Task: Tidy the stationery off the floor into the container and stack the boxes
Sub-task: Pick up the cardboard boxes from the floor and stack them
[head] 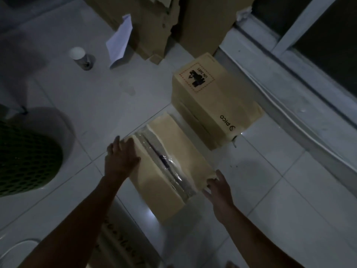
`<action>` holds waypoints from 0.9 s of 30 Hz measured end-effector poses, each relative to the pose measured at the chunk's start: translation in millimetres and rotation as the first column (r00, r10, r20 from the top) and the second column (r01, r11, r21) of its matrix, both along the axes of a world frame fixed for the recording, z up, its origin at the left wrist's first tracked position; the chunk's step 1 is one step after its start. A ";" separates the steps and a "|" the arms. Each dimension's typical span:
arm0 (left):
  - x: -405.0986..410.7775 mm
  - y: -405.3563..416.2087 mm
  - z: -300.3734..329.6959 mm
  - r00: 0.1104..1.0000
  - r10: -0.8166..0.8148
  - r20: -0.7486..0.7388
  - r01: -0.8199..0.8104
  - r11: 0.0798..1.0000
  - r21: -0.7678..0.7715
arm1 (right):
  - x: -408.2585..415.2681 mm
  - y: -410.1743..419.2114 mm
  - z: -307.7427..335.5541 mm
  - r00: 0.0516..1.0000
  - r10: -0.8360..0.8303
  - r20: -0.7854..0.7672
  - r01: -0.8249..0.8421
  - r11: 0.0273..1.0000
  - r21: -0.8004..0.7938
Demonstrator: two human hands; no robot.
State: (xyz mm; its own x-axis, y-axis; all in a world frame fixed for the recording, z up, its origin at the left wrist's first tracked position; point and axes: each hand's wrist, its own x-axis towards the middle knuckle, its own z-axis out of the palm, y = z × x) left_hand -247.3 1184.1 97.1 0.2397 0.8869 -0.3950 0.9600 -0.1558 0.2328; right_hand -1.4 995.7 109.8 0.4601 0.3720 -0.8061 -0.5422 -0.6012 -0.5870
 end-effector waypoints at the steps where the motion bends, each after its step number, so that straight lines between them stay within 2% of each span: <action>1: -5.2 6.4 -2.7 0.997 0.069 0.018 -0.068 0.997 -0.032 | 6.2 7.4 -1.7 1.000 -0.018 0.001 0.018 1.000 0.003; 4: -16.2 13.2 -13.7 0.990 0.138 -0.034 -0.140 0.986 -0.089 | 22.6 20.3 -8.1 0.999 -0.044 0.007 0.044 0.998 0.048; 6: -17.5 6.2 -17.1 0.982 0.174 -0.076 -0.183 0.973 -0.143 | 24.8 18.8 -10.3 0.999 -0.024 0.042 0.024 1.000 -0.003; 9: -8.2 -25.0 -15.2 0.975 0.221 0.022 -0.201 0.920 -0.337 | 17.1 -0.8 -13.0 0.977 0.120 0.175 -0.097 0.986 -0.137; 11: 0.9 -50.0 -16.2 0.959 0.248 0.137 -0.186 0.915 -0.357 | 14.5 -17.4 -13.7 0.958 0.172 0.229 -0.129 0.973 -0.194; 13: 9.9 -71.6 -13.7 0.922 0.310 0.231 -0.201 0.895 -0.399 | 17.7 -29.9 -13.8 0.952 0.187 0.241 -0.130 0.964 -0.234; 17: 22.4 -95.5 1.4 0.883 0.380 0.275 -0.198 0.833 -0.517 | 38.4 -46.5 -2.1 0.942 0.246 0.229 -0.180 0.944 -0.276; 22: 38.3 -122.8 62.6 0.844 0.410 0.346 -0.146 0.796 -0.587 | 64.5 -90.0 51.7 0.944 0.262 0.202 -0.207 0.944 -0.257; 27: 88.0 -146.7 168.8 0.854 0.322 0.408 0.000 0.784 -0.620 | 89.7 -152.0 136.6 0.955 0.127 0.267 -0.070 0.975 -0.212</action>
